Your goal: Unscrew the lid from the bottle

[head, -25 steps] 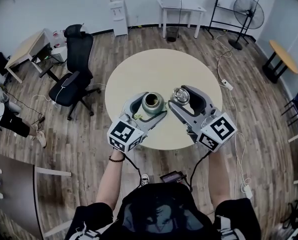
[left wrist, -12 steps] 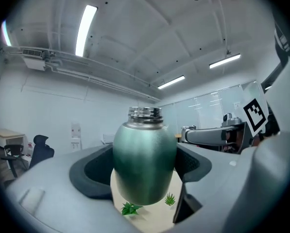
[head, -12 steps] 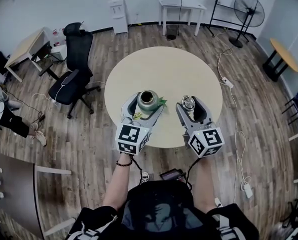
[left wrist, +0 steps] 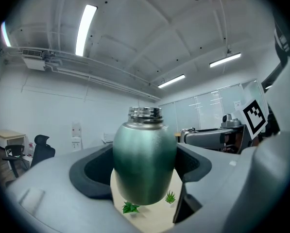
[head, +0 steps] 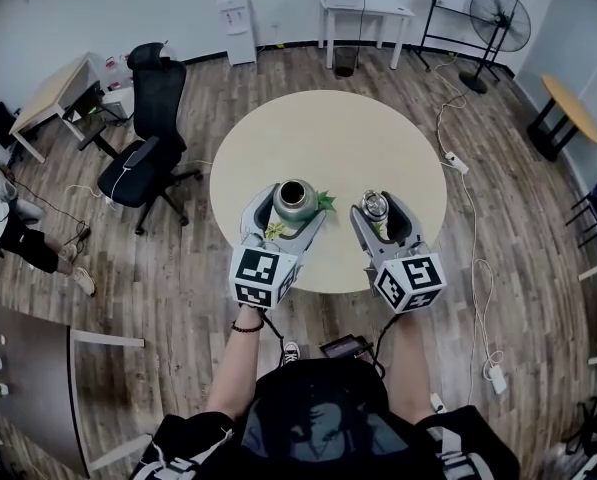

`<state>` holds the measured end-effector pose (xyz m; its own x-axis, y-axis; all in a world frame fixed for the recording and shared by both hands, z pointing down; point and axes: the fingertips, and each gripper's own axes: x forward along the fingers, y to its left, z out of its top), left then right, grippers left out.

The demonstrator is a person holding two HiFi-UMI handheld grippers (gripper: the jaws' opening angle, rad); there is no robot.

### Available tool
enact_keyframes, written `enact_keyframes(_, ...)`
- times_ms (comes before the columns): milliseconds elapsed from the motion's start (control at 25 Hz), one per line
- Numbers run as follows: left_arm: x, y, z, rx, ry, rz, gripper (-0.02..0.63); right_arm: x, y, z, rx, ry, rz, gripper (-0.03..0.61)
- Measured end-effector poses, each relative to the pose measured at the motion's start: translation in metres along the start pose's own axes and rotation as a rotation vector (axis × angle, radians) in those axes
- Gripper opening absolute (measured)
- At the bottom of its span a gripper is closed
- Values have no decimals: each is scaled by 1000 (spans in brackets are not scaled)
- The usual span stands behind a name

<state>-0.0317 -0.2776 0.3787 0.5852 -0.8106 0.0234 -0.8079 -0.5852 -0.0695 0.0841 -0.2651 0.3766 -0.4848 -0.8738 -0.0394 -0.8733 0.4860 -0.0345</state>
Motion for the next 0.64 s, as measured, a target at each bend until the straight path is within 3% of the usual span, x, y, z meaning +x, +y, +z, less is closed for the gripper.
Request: enact_keyframes(640,-3,-2,-4,3,4,-11,371,-2,5,-3,-29,23,2,264)
